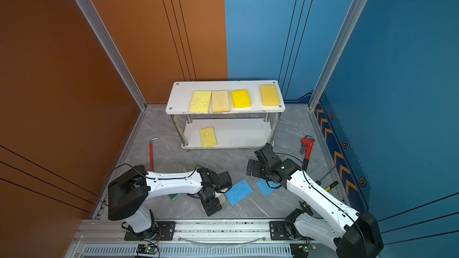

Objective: Arrange cleaning sponges on a shelf
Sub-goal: Pick up the cleaning sponge from the bottom-center of the table.

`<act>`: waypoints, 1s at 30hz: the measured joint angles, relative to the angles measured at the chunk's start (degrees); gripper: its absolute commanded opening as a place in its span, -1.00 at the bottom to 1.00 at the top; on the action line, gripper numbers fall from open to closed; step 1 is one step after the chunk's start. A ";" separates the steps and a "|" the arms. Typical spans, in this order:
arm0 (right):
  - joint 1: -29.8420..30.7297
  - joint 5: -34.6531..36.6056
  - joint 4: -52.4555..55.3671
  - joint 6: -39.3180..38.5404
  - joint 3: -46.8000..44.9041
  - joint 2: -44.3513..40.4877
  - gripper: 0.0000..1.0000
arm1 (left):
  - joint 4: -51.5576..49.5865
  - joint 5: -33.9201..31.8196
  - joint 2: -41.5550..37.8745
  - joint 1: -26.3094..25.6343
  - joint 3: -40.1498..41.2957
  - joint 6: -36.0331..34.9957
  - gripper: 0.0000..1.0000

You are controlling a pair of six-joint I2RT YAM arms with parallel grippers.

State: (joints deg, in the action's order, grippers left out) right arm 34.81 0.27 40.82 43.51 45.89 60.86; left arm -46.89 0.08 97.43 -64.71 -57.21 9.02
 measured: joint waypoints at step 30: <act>0.42 -1.99 -1.97 -1.33 4.46 7.08 1.00 | 0.90 -3.04 -2.29 2.99 0.22 5.05 0.32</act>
State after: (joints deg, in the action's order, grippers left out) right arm 35.22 -1.72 38.85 42.17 50.35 67.94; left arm -46.00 -2.96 95.13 -61.71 -56.99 14.06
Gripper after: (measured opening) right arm 0.999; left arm 0.665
